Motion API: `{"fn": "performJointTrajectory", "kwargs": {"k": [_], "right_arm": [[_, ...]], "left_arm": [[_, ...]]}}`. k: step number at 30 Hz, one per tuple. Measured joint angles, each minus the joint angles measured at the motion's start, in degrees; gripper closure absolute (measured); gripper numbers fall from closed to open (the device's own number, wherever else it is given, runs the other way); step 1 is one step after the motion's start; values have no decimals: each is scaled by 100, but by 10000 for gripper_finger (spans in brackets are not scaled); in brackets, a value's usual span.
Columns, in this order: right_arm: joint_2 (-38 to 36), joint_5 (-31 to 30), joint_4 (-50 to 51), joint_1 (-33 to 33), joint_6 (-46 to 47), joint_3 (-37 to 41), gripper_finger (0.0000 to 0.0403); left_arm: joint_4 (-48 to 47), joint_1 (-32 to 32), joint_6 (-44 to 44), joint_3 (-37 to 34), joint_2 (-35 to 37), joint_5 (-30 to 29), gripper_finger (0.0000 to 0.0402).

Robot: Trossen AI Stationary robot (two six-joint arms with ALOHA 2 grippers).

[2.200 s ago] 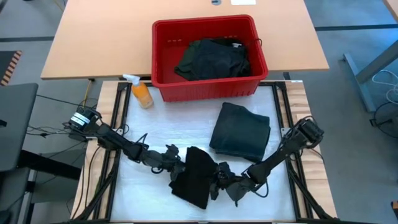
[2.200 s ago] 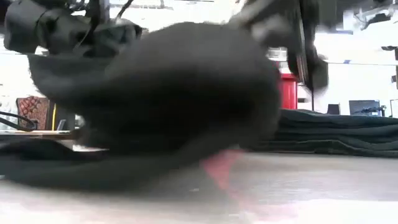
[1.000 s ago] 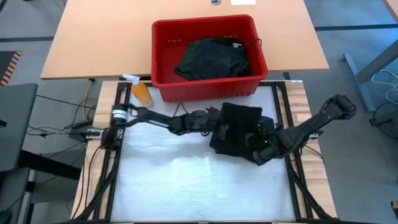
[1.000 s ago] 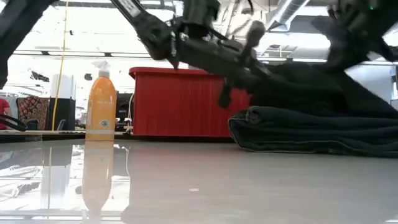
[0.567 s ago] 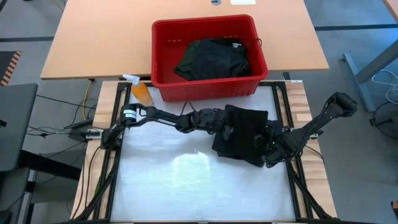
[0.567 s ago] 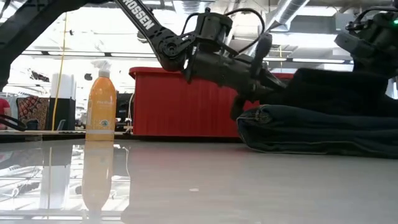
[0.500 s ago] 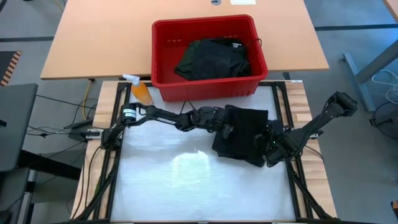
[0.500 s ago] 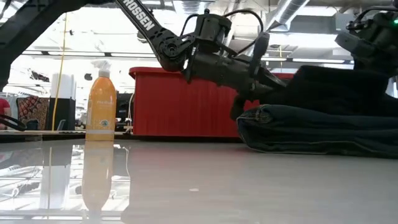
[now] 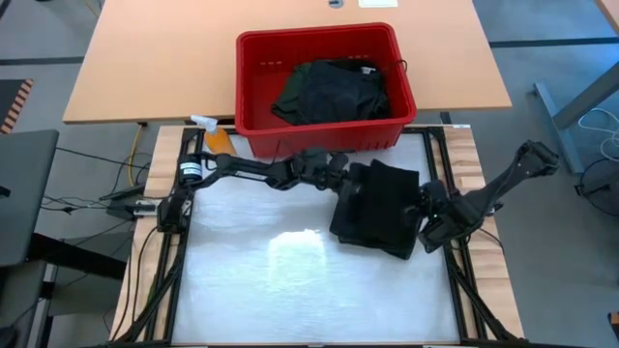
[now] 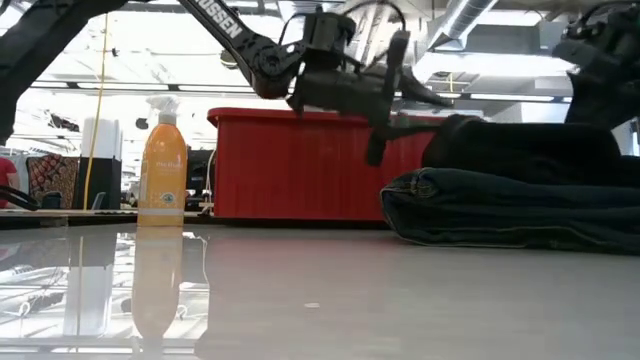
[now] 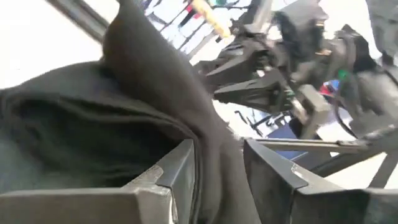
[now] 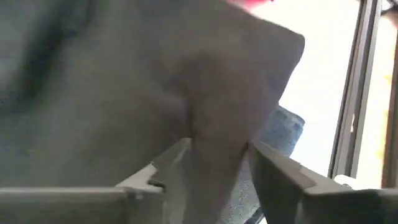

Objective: Fold Laundry from Bin
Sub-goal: Stack the black shirt on top of the dark blue pants, then remove the black shorts from the red bin

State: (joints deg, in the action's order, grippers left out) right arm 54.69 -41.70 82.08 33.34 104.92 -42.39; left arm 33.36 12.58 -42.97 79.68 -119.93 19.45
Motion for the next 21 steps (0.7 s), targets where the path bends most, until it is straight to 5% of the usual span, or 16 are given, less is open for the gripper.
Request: {"fn": "performJointTrajectory", "kwargs": {"k": [5, 9, 12, 17, 21], "right_arm": [[-157, 120, 538, 0, -456, -562, 172], [-161, 99, 769, 2, -543, -841, 165], [-161, -405, 315, 0, -985, -801, 167], [-157, -1516, -204, -167, -1268, -357, 198], [-229, -2086, -931, -331, -1072, 248, 265]], "left_arm": [[-344, -195, 705, 2, 440, -229, 277], [-1191, -430, 1471, 0, 802, -1395, 277], [-722, -729, 1969, 2, 881, -1572, 276], [-149, -1495, 2519, 51, 312, -1751, 276], [242, -1706, 2992, 428, -432, -2171, 276]]}}
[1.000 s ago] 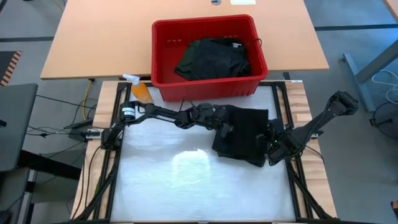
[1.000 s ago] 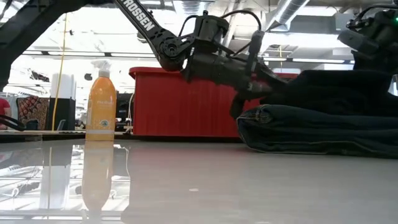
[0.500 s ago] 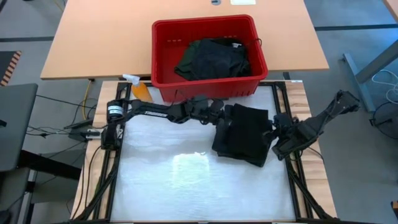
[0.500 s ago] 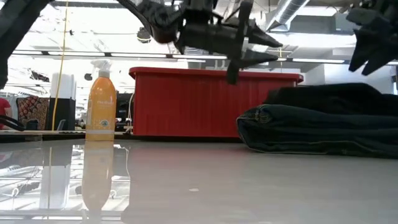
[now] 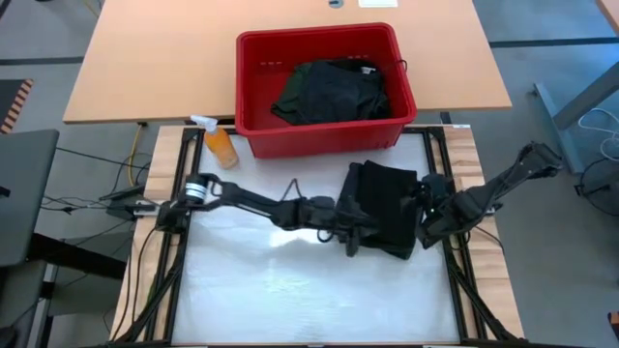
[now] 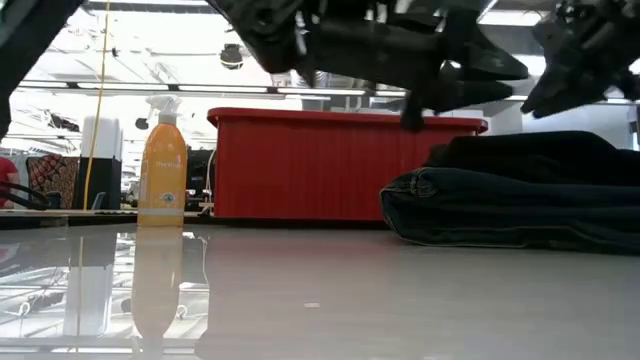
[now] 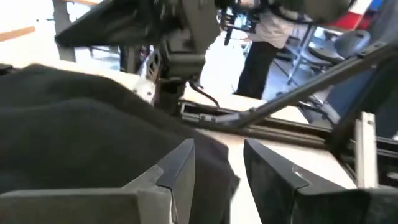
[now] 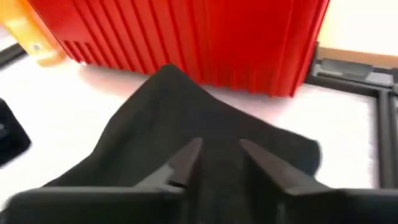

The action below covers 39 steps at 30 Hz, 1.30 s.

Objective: Fold Laundry from Bin
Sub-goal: Remove the black shorts from the red bin

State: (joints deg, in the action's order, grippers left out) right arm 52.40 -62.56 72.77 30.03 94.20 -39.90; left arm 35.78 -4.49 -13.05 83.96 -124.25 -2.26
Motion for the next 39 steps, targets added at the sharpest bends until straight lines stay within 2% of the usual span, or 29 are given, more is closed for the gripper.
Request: {"fn": "performJointTrajectory", "kwargs": {"k": [2, 5, 6, 9, 14, 18, 22, 27, 31, 36, 39], "right_arm": [[-6, -62, -488, -130, -132, 325, 310], [0, -14, -1069, -291, -305, 748, 377], [5, 16, -1173, -324, -304, 882, 386], [7, 366, -1200, -469, -217, 1172, 380], [5, 1091, -1208, -645, -106, 1608, 375], [5, 1316, -1255, -659, -106, 1767, 389], [5, 1425, -1026, -656, -108, 1639, 383], [3, 1220, -84, -654, -138, 951, 375], [3, 832, 278, -550, -602, 265, 383], [3, 645, -178, -97, -1235, -49, 381], [15, 185, -967, 586, -1316, 182, 382]], "left_arm": [[-152, -23, 28, 402, -314, -96, 276], [-923, -7, -106, 935, -720, -73, 276], [-1240, -3, -129, 1054, -820, -34, 276], [-1761, 9, -99, 1288, -926, -22, 276], [-2196, 4, -221, 1310, -892, -357, 276], [-2357, 6, -260, 1308, -895, -383, 276], [-2620, 24, -222, 1310, -894, -461, 276], [-2443, 39, -120, 1299, -846, -117, 276], [-2320, 26, 190, 1297, -542, 88, 276], [-2580, 57, 814, 1299, 117, 74, 276], [-2512, 155, 1537, 1305, 274, -458, 276]]}}
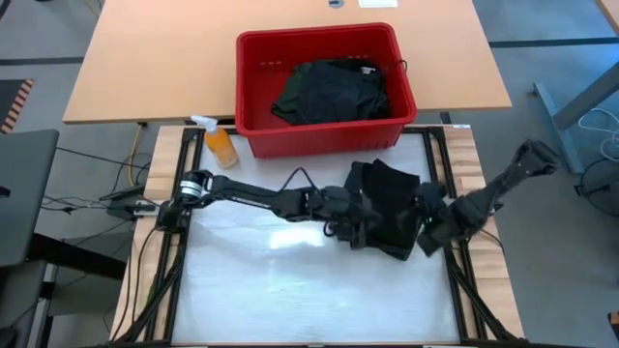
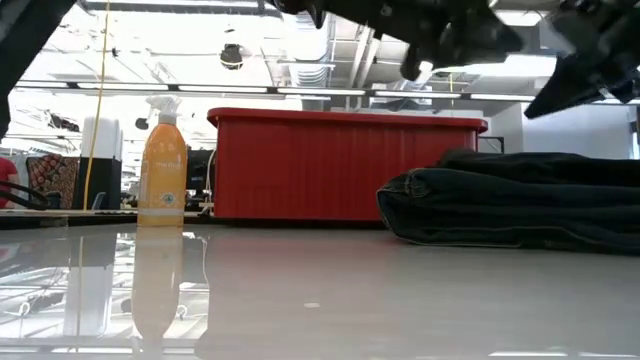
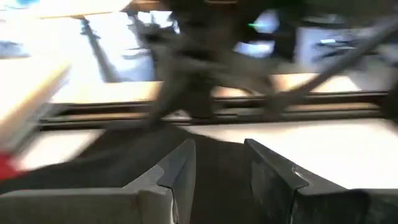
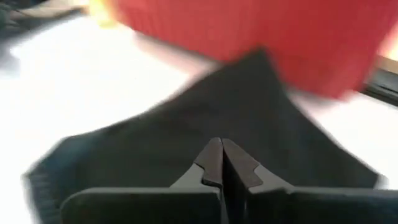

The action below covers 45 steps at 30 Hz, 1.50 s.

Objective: Fold Laundry from Bin
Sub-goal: Remove the black shorts from the red bin

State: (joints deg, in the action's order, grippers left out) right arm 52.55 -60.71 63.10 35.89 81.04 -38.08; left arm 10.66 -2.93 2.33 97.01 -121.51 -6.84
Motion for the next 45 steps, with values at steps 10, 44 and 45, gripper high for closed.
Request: {"fn": "performJointTrajectory", "kwargs": {"k": [10, 44, 45], "right_arm": [[1113, -1258, -2351, 1400, -628, 974, 387], [2117, 429, -2894, 1164, -2821, -356, 386], [2063, 792, -2930, 1187, -2883, -397, 386]], "left_arm": [[981, 1074, -422, -12, -586, 345, 276], [-498, 1555, 70, -7, -224, -891, 276], [-766, 1526, 117, -15, -118, -837, 276]]}}
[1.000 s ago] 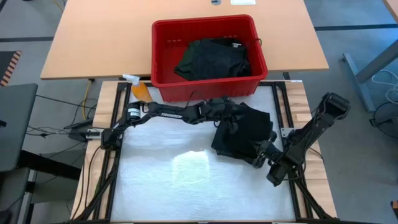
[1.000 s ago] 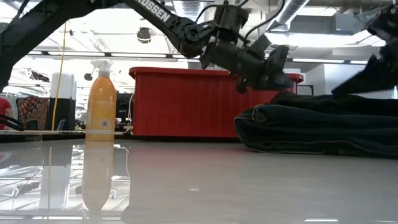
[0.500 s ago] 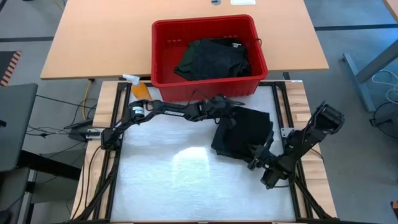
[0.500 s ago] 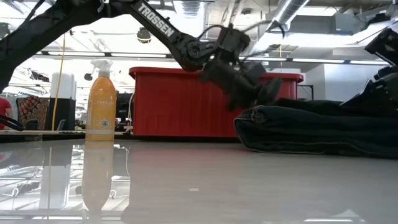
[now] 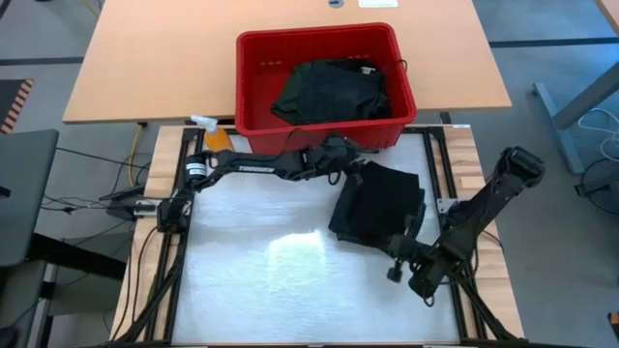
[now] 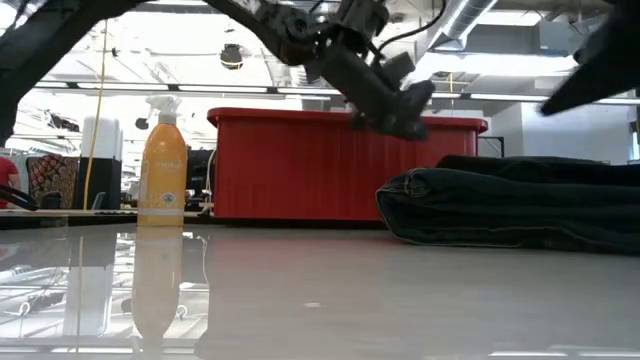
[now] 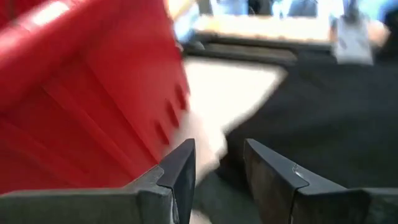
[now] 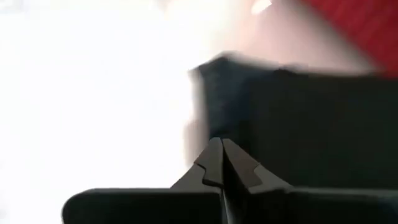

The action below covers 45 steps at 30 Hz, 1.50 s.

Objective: Fold Laundry from Bin
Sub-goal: Remove the black shorts from the red bin

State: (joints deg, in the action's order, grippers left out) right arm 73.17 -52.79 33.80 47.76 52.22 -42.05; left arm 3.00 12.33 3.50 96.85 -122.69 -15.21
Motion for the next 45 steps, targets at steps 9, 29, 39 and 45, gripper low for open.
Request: {"fn": "performJointTrajectory", "kwargs": {"k": [9, 29, 39, 45], "right_arm": [[-112, 2081, -132, 435, 467, -37, 385], [-128, 3840, 871, -810, 1830, 1068, 385], [-125, 4481, 1453, -1377, 1476, 797, 385], [-123, 4714, 2241, -1366, 845, -219, 385]], "left_arm": [[157, -373, -131, -1849, 839, 1204, 276], [2693, -1505, -1839, -3715, 826, 359, 276], [2660, -1640, -1830, -3715, 828, -177, 276], [2436, -1531, -1524, -3722, 1296, -478, 276]]}}
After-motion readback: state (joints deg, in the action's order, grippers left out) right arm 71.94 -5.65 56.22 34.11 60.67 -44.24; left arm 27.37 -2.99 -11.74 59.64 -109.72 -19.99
